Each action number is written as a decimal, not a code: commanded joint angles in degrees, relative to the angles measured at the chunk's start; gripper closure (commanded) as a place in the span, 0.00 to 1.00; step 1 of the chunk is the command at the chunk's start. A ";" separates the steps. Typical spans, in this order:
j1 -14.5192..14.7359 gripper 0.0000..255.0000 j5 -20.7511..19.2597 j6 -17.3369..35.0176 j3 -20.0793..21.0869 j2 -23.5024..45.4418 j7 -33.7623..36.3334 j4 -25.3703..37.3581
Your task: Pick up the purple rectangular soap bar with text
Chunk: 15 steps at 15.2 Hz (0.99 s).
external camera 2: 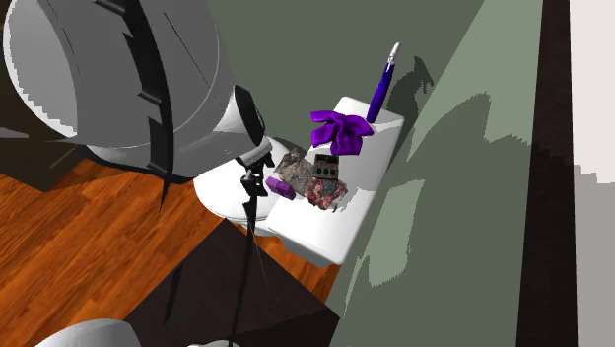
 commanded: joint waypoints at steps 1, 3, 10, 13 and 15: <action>1.35 0.00 -3.23 0.50 -1.80 2.15 2.51 0.26; 2.43 0.00 -5.47 0.81 -3.21 3.79 4.20 0.60; 2.38 1.00 -5.27 0.66 -3.15 3.76 3.99 0.78; 2.38 1.00 -5.30 0.64 -3.18 3.79 3.96 0.82; 1.76 1.00 -4.05 0.62 -2.33 2.75 3.14 0.38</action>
